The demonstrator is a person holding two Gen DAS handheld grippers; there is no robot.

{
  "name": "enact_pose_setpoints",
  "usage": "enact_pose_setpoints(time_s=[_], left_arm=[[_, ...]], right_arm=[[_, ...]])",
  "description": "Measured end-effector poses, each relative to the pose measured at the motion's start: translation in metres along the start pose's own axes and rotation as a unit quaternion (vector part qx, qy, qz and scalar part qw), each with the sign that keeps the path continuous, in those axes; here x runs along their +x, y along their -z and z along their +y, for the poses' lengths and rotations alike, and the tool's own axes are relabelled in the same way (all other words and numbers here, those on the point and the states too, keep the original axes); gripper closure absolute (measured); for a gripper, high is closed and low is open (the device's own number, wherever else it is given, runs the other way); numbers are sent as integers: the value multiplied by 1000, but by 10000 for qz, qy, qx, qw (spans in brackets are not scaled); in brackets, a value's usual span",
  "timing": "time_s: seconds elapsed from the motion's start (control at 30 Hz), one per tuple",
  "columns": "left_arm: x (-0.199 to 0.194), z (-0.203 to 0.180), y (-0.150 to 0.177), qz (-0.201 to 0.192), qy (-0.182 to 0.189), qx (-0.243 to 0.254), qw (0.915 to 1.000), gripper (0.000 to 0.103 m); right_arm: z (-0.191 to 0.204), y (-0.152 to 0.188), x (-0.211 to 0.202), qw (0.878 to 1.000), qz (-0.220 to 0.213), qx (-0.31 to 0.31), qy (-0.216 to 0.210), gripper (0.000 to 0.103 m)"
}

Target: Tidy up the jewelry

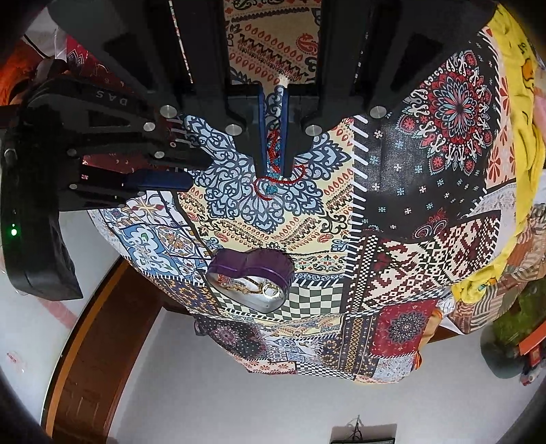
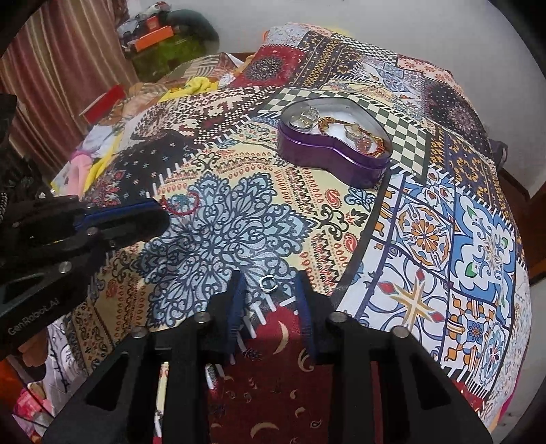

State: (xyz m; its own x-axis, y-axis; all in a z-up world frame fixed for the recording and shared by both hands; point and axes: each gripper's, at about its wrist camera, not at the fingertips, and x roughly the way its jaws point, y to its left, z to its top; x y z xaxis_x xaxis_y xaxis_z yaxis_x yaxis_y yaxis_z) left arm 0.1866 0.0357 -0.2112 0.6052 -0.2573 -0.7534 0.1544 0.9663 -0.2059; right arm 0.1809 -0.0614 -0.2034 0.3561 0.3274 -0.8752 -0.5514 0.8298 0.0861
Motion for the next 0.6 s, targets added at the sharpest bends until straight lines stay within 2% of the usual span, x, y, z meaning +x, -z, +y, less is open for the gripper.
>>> enact_pose_setpoints(time_s=[0.17,0.4,0.6], left_arm=[[0,2,0,10,-34,-39,10000,97],[-10,0,-6,-98,-83,-12,9999,97],[-21,-5,-22,-307,-101,27,9995,97]], right_arm=[[-1,0,2,10000,-2,-8,-38,93],[-3,-1,-4,9999,-73,41,-98,94],[-21,-11,-28,9986,-438,293,-44,94]])
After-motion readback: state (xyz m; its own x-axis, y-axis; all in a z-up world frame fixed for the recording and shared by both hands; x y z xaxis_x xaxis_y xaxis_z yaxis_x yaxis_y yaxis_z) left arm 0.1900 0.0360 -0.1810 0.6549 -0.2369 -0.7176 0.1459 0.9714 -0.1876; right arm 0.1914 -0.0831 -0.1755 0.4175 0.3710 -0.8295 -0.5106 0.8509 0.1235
